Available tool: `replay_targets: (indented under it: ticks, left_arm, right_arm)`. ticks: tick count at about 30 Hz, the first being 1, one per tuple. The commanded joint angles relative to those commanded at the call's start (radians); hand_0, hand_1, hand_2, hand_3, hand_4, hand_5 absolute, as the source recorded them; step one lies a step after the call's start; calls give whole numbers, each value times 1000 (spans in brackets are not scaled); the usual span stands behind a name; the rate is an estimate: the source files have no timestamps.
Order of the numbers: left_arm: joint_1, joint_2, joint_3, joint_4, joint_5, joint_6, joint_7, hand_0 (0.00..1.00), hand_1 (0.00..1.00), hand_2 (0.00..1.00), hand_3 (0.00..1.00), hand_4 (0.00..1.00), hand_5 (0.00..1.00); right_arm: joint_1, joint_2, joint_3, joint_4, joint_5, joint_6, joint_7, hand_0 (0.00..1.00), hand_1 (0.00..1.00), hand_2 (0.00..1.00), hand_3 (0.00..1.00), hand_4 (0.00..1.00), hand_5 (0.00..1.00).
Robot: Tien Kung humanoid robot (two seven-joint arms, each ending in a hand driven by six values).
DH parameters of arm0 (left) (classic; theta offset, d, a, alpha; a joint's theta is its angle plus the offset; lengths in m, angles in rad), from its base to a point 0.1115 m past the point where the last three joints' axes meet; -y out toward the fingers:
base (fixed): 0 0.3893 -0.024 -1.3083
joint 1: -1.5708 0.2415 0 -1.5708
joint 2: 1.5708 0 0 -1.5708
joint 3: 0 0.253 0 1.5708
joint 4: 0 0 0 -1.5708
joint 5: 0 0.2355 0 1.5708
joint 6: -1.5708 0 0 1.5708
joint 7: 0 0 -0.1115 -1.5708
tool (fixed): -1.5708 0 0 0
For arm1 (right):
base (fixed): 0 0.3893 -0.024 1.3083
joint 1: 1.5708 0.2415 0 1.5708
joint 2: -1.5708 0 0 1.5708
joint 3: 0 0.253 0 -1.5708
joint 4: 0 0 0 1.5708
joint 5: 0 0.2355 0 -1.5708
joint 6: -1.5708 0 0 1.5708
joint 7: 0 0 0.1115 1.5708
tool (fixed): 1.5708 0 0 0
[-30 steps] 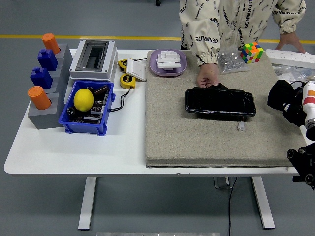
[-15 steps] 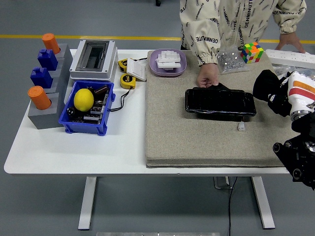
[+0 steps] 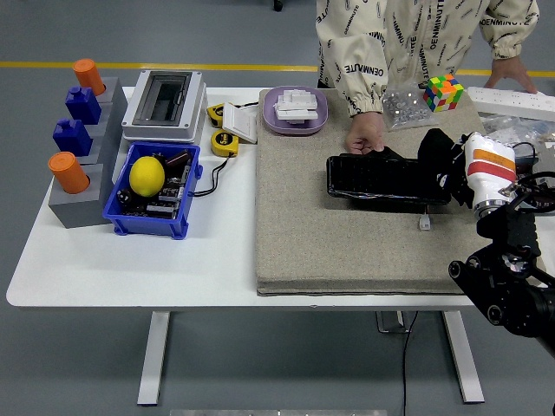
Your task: Pick the rag up,wipe the panel,place it on the desk
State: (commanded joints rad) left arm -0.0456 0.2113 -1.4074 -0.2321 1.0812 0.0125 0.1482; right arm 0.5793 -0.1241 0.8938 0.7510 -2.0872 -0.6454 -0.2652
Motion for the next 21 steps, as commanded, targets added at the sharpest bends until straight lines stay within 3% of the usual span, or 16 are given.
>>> replay_targets:
  ticks: [21]
  left_arm:
    - [-1,2,3,1,-1,0,0,605,636,637,562,631,447]
  right_arm:
    - [42,35,-205,68,30,0,-21,278,357,373,376,913,82]
